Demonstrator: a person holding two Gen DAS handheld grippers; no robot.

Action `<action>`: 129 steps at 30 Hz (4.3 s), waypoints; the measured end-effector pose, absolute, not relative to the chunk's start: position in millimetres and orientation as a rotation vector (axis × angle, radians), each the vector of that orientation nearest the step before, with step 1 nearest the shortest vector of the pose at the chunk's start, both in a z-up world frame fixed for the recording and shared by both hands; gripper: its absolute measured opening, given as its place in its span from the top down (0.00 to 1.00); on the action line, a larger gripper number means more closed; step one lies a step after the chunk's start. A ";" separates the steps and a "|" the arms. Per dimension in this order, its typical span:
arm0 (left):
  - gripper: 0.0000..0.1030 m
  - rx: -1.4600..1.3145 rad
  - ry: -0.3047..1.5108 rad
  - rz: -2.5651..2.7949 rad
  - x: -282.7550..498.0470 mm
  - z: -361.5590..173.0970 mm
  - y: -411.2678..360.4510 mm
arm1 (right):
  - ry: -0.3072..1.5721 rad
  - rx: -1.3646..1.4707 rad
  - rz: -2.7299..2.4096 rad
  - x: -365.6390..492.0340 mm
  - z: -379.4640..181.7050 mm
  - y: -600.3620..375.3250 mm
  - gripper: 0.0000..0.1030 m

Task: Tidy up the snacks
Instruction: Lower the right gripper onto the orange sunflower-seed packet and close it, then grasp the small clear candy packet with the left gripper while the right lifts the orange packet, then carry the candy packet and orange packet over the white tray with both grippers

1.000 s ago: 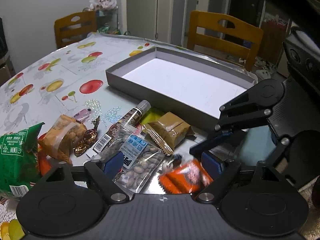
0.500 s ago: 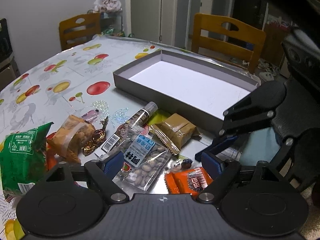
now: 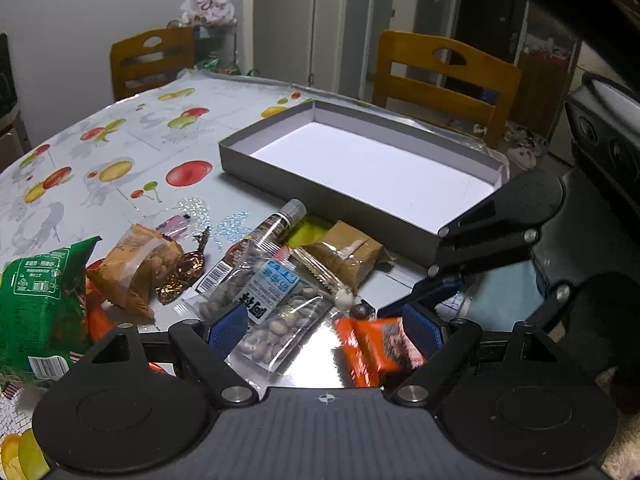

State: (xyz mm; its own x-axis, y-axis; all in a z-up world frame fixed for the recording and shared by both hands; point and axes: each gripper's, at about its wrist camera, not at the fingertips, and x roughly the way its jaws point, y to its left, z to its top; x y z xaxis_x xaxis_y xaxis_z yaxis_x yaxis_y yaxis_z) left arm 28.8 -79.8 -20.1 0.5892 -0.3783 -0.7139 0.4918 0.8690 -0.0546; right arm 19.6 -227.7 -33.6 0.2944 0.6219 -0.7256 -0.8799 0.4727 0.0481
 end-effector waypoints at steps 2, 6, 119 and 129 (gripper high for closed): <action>0.18 0.150 0.798 -0.511 30.7 -21.4 -81.4 | 0.756 -0.394 1.026 18.3 -30.9 -233.2 0.62; 0.24 0.134 0.789 -0.509 34.8 -20.8 -83.4 | 0.743 -0.354 1.010 15.8 -23.5 -248.3 0.62; 0.67 0.244 0.779 -0.628 122.5 -41.2 -265.5 | 0.656 -0.035 0.324 84.9 -36.4 -429.6 0.64; 0.67 0.263 0.785 -0.653 118.2 -49.5 -266.7 | 0.632 -0.083 0.345 83.9 -37.7 -427.3 0.64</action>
